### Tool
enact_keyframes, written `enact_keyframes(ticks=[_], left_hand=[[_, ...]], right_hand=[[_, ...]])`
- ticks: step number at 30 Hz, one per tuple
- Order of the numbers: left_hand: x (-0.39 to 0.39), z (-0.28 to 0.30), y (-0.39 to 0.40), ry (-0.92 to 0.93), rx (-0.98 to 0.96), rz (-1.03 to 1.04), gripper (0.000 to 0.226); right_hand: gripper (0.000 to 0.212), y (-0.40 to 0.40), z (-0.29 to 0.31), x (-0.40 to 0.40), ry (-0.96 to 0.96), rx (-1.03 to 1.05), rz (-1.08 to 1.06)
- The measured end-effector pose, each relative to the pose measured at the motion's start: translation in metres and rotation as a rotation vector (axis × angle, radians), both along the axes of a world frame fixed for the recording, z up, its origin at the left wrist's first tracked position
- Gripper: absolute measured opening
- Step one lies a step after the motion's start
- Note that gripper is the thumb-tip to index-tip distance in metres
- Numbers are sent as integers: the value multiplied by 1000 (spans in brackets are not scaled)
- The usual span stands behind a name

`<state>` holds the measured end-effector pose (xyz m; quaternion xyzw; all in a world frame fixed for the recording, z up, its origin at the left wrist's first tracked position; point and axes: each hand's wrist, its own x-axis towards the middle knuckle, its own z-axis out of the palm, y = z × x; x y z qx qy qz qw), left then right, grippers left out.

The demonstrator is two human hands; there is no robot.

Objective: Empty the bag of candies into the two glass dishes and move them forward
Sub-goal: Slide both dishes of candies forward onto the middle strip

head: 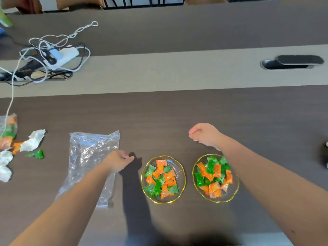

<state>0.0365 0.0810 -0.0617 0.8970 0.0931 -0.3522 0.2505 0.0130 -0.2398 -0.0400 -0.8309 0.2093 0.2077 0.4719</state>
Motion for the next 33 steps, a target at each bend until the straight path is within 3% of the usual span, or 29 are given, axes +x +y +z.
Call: enact_keyframes(ticks=[3,7,10,13,20,33], left_hand=[[-12,-11,-26,111,-54,-40,22],[-24,-29,-44,239,-17,-94,9],[-27,-40,-49,222,2,-52,21],[-26,-47,-46,194,-56,40,29],[-15,-37,-39,128,-115,254,22],[52,-22,-38,61,-375,685,19]], right_hand=[[26,-27,-7,-26,79,-194,120],[50,-58,-20,-61,346,-285,203],[54,-65,-21,-74,466,-284,186],[52,-64,-23,-74,451,-246,160],[45,-67,-44,-64,397,-166,88],[37,-74,-50,6,213,10,-335]])
